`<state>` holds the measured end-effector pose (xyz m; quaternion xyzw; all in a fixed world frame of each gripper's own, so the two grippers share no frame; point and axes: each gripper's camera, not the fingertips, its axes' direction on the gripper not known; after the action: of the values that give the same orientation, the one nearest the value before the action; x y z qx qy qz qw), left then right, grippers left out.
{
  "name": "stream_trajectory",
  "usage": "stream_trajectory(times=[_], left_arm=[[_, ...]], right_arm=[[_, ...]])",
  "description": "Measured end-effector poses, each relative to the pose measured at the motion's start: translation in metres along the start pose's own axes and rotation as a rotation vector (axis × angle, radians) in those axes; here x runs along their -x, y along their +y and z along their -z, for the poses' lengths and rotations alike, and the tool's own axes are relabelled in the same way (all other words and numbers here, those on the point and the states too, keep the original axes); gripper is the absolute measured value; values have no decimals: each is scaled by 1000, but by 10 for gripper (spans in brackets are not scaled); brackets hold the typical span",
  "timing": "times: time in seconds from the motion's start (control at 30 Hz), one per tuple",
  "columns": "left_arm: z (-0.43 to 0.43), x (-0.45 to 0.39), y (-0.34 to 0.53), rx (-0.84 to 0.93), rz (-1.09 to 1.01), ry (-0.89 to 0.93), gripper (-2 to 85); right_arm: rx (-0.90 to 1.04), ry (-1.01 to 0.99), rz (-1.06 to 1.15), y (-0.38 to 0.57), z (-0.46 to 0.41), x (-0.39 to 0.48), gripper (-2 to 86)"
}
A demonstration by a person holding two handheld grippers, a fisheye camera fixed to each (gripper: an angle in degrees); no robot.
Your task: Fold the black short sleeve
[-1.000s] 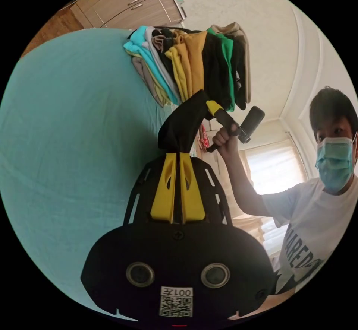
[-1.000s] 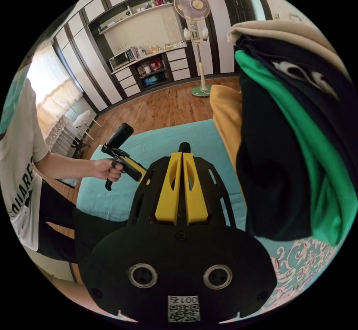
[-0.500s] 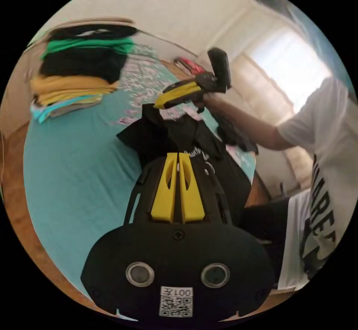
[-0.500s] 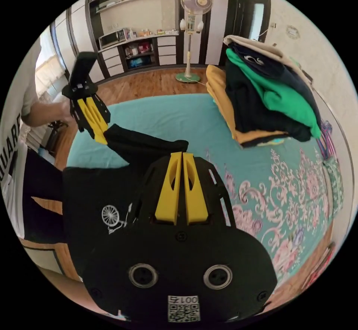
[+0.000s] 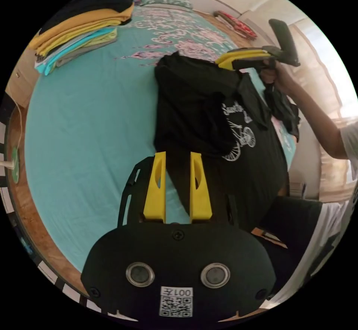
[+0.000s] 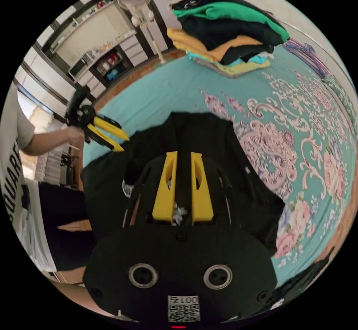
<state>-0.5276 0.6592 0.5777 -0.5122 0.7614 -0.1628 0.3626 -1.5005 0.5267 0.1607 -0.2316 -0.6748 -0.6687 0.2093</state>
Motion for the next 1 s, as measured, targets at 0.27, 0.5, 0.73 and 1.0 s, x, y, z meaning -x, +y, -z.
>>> stream_trajectory(times=[0.27, 0.5, 0.73, 1.0], left_arm=[[4, -47, -31, 18, -33, -246, 3], [30, -47, -16, -89, 180, -286, -8], [46, -57, -17, -163, 180, -90, 90], [34, -97, -46, -18, -55, -221, 102]], right_arm=[[119, 11, -93, -54, -81, -12, 63], [-74, 75, -144, -15, -47, -49, 16], [-204, -297, -304, 27, -49, -134, 11], [-192, -378, -272, 28, -57, -152, 10]])
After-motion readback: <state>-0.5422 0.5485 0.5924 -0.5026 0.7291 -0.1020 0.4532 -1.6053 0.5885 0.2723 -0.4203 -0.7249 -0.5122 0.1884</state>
